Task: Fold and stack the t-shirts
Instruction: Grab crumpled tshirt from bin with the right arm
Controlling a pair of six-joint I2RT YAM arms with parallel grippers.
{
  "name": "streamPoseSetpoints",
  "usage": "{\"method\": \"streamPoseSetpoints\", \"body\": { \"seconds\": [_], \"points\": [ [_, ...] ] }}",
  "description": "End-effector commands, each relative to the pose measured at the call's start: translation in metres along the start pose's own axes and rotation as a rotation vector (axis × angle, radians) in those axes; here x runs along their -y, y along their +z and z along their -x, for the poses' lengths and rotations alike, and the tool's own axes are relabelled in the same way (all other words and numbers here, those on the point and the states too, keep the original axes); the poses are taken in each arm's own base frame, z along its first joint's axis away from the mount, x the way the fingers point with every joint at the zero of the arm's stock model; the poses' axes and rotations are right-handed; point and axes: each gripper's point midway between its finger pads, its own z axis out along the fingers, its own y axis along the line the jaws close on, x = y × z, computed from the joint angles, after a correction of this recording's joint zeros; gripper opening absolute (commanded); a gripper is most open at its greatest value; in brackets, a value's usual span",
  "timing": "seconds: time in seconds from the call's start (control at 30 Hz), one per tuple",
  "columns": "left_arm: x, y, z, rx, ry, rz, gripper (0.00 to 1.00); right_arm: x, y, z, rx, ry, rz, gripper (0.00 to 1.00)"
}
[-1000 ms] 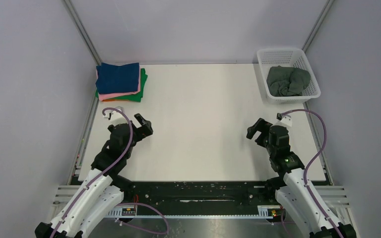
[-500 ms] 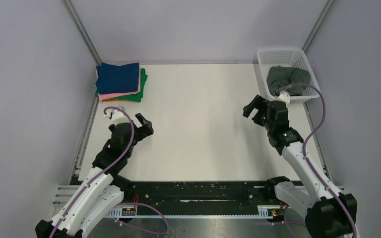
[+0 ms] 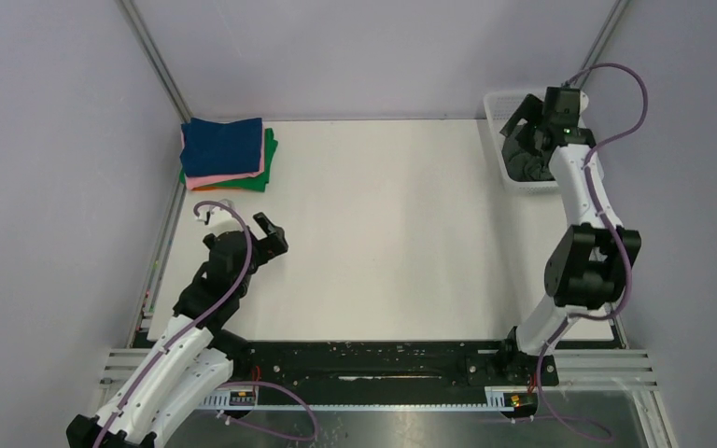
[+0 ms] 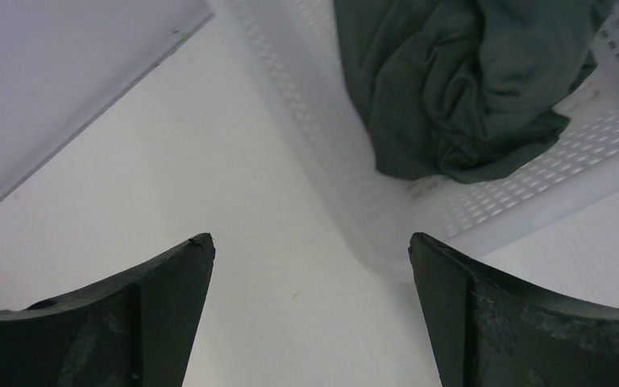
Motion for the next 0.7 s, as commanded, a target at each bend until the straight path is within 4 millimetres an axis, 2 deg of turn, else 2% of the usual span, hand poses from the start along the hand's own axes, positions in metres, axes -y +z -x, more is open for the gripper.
{"method": "streamPoseSetpoints", "body": {
  "seconds": [0.0,0.1,0.17,0.23,0.27,0.33,0.37,0.5,0.57,0.67],
  "points": [
    [0.003,-0.001,0.019,0.044,-0.002,0.019,0.99,0.040,0.031,0.005,-0.095,-0.018,-0.114,0.99],
    [0.001,0.000,0.019,0.039,0.006,0.035,0.99,0.066,0.061,0.024,-0.094,-0.095,-0.195,1.00],
    [0.000,0.001,0.018,0.036,0.009,0.043,0.99,0.078,0.083,0.031,-0.129,-0.232,-0.223,1.00],
    [-0.002,0.003,0.017,0.034,0.014,0.054,0.99,0.088,0.099,0.031,-0.170,-0.386,-0.232,1.00],
    [-0.002,0.003,0.018,0.033,0.015,0.059,0.99,0.100,0.106,0.032,-0.175,-0.439,-0.281,1.00],
    [-0.002,0.004,0.017,0.028,0.020,0.062,0.99,0.117,0.118,0.036,-0.178,-0.515,-0.358,1.00],
    [-0.002,0.005,0.017,0.026,0.022,0.065,0.99,0.118,0.124,0.034,-0.198,-0.536,-0.347,0.98],
    [-0.002,0.010,0.015,0.021,0.029,0.074,0.99,0.124,0.138,0.026,-0.241,-0.547,-0.354,0.85],
    [-0.004,0.013,0.012,0.014,0.035,0.088,0.99,0.130,0.143,0.018,-0.268,-0.552,-0.376,0.84],
    [-0.006,0.016,0.010,0.007,0.043,0.107,0.99,0.137,0.146,0.010,-0.304,-0.533,-0.407,0.88]
  ]
}}
